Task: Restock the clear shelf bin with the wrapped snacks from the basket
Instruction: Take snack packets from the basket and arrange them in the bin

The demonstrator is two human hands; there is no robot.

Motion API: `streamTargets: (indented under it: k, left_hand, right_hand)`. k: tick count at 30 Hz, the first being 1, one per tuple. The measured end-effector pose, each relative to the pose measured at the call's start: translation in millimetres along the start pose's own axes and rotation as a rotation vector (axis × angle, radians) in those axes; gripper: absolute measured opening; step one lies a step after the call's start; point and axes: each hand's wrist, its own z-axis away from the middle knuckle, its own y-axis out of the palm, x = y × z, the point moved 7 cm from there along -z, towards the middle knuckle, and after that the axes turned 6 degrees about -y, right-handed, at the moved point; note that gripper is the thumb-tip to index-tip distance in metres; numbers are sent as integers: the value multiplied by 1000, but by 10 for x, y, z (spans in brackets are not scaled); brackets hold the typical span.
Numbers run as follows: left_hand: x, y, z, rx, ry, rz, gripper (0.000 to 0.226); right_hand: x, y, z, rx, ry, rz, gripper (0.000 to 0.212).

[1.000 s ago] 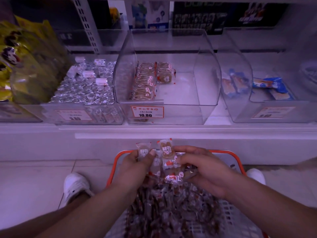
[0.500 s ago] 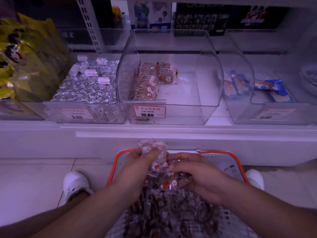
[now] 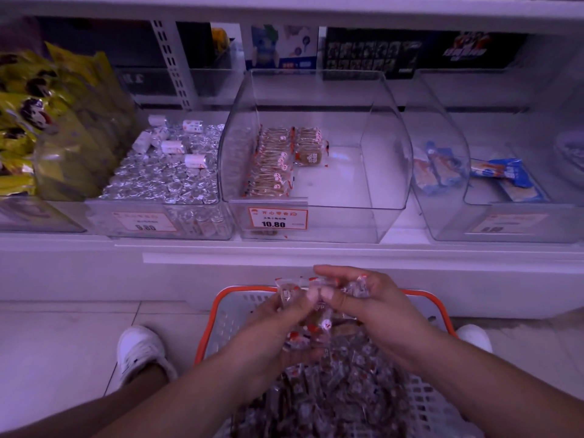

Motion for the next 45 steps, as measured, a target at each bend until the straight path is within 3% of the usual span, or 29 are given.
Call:
streamTargets:
  k: [5, 8, 12, 15, 20, 22, 25, 31, 33, 35, 37, 40, 45]
  left_hand:
    - [-109, -61, -8, -66, 116, 94, 51]
    - [-226, -155, 3, -154, 193, 174, 49]
    - [-202, -248, 4, -260, 209, 132, 41]
    - [-120, -191, -15, -240, 168, 152, 26]
    - [-135, 2, -8, -49, 102, 226, 25]
    - [-150, -8, 7, -80, 137, 204, 26]
    - [-160, -27, 43, -142, 191, 134, 45]
    - [-210, -61, 61, -232, 278, 0, 43]
    - [-200, -85, 35, -221, 270, 47, 43]
    - [-182, -120, 11, -232, 249, 48, 43]
    - [-150, -172, -15, -262, 237, 29, 37]
    - [-143, -202, -22, -302, 264, -41, 30]
    - [-190, -66, 37, -236, 395, -173, 36]
  right_hand:
    - [-44, -88, -71, -32, 135, -229, 25]
    - [-69, -129, -80, -45, 196, -350, 36]
    - [-25, -124, -91, -30, 138, -377, 39]
    - [7, -41, -61, 2, 51, -266, 32]
    - [83, -72, 10, -188, -177, 312, 18]
    - [95, -33, 20, -176, -235, 410, 14]
    - [82, 27, 40, -139, -310, 542, 9]
    - [-7, 34, 27, -130, -220, 601, 9]
    - [-138, 32, 25, -107, -13, 419, 28]
    - [-285, 39, 54, -98, 282, 48, 44]
    - [-289, 26, 75, -109, 449, -221, 50]
    - [-204, 6, 35, -65, 452, -297, 51]
    - [-194, 144, 25, 82, 333, -121, 30]
